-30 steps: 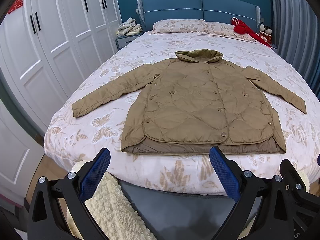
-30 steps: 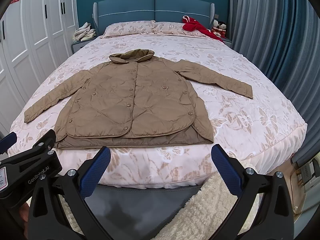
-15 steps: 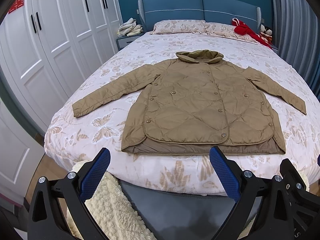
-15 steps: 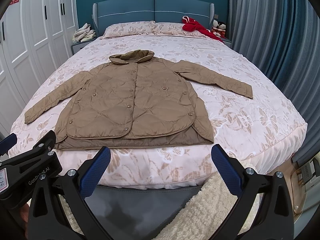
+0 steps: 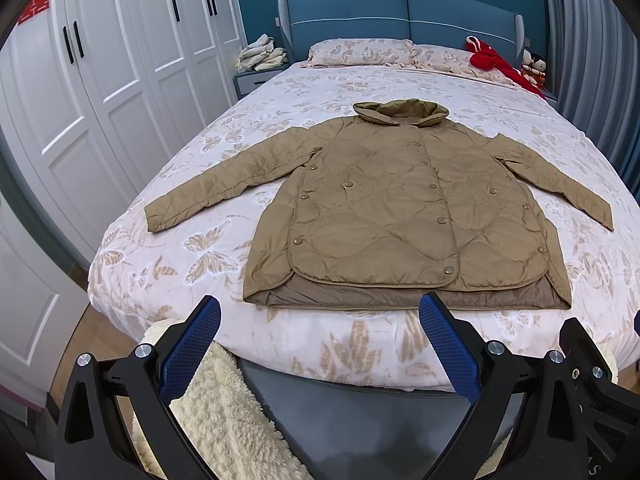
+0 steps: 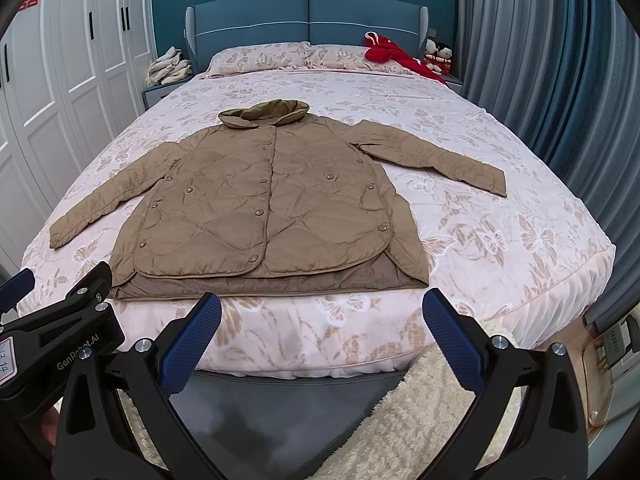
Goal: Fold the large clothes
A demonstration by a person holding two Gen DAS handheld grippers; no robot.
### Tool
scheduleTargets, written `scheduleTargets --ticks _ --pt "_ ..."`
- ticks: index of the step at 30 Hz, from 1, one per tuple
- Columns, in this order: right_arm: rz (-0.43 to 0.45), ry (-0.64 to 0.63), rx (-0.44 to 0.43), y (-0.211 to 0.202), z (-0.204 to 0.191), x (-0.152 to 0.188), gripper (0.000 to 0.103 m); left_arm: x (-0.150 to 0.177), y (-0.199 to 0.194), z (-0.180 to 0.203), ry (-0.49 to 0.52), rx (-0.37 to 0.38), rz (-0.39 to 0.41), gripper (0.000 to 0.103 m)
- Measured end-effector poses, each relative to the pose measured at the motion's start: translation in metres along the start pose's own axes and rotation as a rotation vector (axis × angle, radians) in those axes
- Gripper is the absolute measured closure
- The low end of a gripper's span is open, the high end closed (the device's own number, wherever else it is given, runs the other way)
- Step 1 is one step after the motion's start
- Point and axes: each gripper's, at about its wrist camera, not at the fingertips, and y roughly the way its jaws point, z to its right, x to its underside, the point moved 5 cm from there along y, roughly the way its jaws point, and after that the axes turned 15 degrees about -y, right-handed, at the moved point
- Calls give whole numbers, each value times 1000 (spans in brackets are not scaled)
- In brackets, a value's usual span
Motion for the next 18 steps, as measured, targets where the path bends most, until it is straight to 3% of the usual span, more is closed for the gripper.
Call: scheduleTargets --ticks 18 --pt "2 2 -2 1 -1 0 5 0 0 0 -2 3 -1 6"
